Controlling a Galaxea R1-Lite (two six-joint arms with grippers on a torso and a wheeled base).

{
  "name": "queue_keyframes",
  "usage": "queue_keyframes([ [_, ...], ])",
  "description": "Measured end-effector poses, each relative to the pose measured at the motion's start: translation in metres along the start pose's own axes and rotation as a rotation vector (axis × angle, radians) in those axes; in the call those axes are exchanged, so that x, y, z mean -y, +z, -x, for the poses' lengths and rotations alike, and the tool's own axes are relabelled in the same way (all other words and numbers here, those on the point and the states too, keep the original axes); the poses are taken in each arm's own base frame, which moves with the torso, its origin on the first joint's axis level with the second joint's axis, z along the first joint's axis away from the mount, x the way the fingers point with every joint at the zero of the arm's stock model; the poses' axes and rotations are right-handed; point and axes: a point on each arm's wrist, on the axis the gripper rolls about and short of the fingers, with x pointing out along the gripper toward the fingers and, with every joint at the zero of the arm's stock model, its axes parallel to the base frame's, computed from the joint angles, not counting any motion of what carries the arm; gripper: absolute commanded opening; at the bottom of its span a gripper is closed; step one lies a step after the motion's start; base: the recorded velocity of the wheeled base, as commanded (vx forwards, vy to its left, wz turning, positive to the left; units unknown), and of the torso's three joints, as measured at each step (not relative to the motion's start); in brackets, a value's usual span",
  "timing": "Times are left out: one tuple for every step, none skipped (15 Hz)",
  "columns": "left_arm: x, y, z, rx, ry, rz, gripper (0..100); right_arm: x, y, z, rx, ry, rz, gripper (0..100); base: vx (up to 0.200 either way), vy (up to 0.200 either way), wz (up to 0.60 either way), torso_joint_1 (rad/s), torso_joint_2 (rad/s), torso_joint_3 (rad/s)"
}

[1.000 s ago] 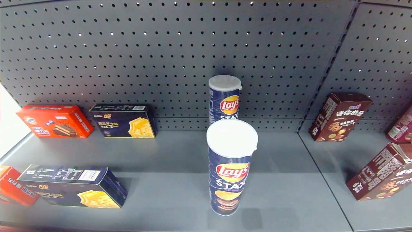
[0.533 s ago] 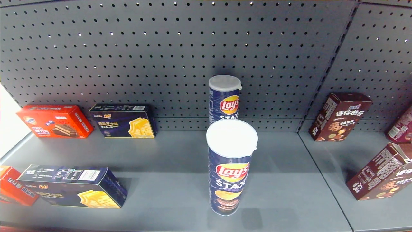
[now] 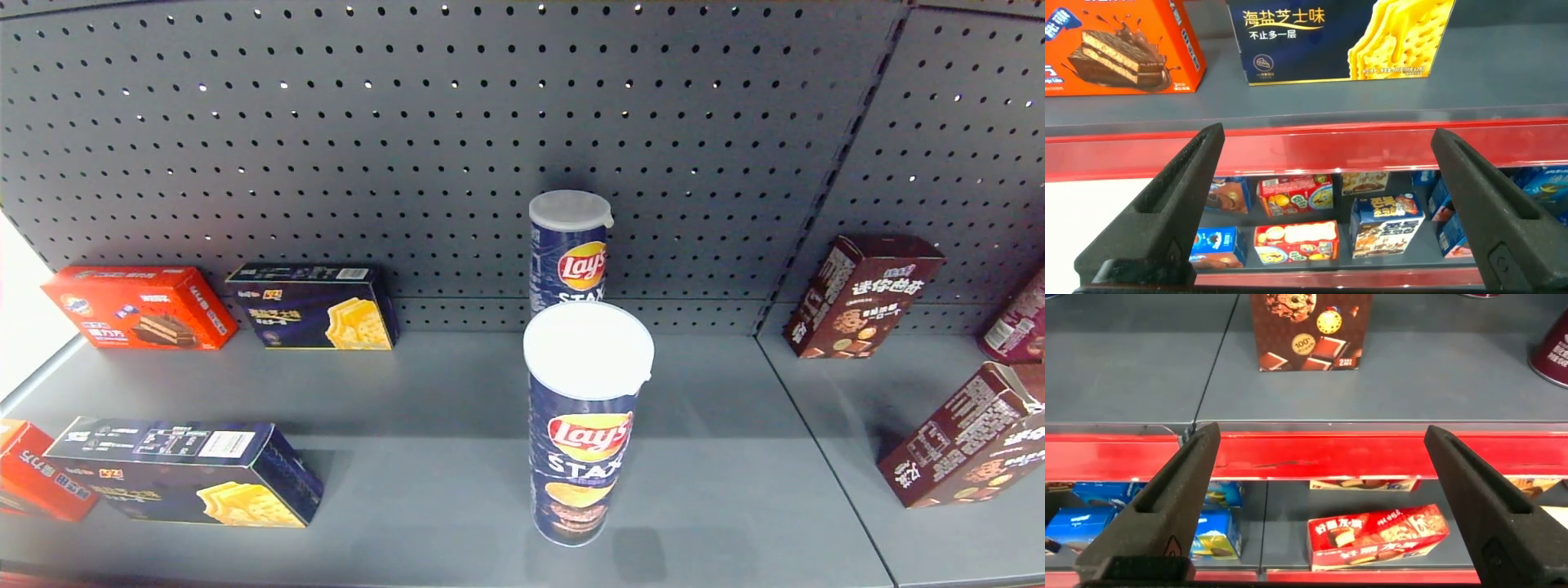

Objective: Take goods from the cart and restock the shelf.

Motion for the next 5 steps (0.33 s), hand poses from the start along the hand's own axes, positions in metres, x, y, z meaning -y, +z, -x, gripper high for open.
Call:
queue_keyframes([
  [0.0000,0.0000,0.0000,0.000,0.000,0.001,100,0.0000,-0.0001,0.0001,0.001,0.000,0.000,100,0.000,0.000,0.00,0.000,0.00,0.000],
  [0.0000,0.0000,0.0000,0.000,0.002,0.001,100,0.0000,-0.0001,0.0002,0.002,0.000,0.000,100,0.000,0.000,0.00,0.000,0.00,0.000],
  [-0.0001,0.0000,0.0000,0.000,0.003,0.002,100,0.0000,-0.0001,0.0003,0.003,0.000,0.000,100,0.000,0.000,0.00,0.000,0.00,0.000],
  [-0.0001,0.0000,0.0000,0.000,0.003,0.003,100,0.0000,-0.0001,0.0003,0.004,0.000,0.000,100,0.000,0.000,0.00,0.000,0.00,0.000],
  [-0.0001,0.0000,0.0000,0.000,0.003,0.003,100,0.0000,-0.0001,0.0003,0.004,0.000,0.000,100,0.000,0.000,0.00,0.000,0.00,0.000],
])
